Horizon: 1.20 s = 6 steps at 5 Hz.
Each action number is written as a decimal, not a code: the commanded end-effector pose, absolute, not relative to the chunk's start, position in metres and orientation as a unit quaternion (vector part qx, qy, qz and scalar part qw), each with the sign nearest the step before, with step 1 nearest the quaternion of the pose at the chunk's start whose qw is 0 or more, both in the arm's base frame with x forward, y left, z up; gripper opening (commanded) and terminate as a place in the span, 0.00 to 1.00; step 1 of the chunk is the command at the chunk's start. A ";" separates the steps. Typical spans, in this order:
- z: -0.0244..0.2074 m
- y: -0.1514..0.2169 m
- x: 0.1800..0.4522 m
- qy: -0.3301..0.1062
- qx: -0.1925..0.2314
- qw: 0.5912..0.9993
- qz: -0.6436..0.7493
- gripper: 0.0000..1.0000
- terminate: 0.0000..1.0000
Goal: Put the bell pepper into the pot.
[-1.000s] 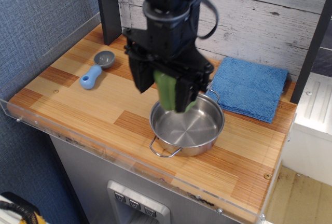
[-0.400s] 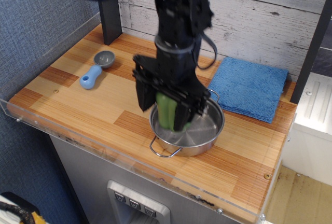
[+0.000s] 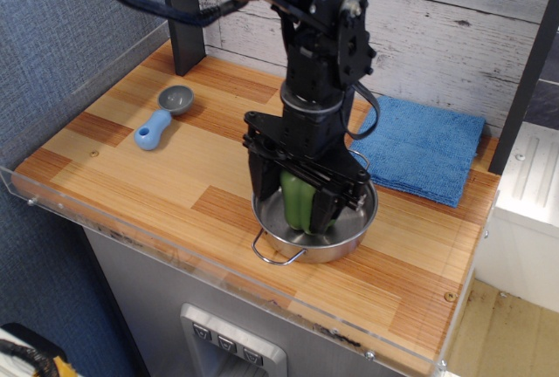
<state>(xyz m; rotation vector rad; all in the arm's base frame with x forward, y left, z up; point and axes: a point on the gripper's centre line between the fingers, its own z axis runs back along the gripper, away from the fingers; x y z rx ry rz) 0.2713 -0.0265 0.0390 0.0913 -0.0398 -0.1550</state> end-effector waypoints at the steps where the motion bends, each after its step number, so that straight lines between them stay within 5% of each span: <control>1: 0.065 -0.031 0.277 -0.058 0.061 0.993 -0.084 1.00 0.00; 3: 0.077 -0.029 0.277 -0.065 0.060 0.992 -0.088 1.00 0.00; 5: 0.159 0.000 0.282 -0.145 0.074 0.986 -0.044 1.00 0.00; 6: 0.177 0.028 0.277 -0.149 0.066 0.987 -0.006 1.00 0.00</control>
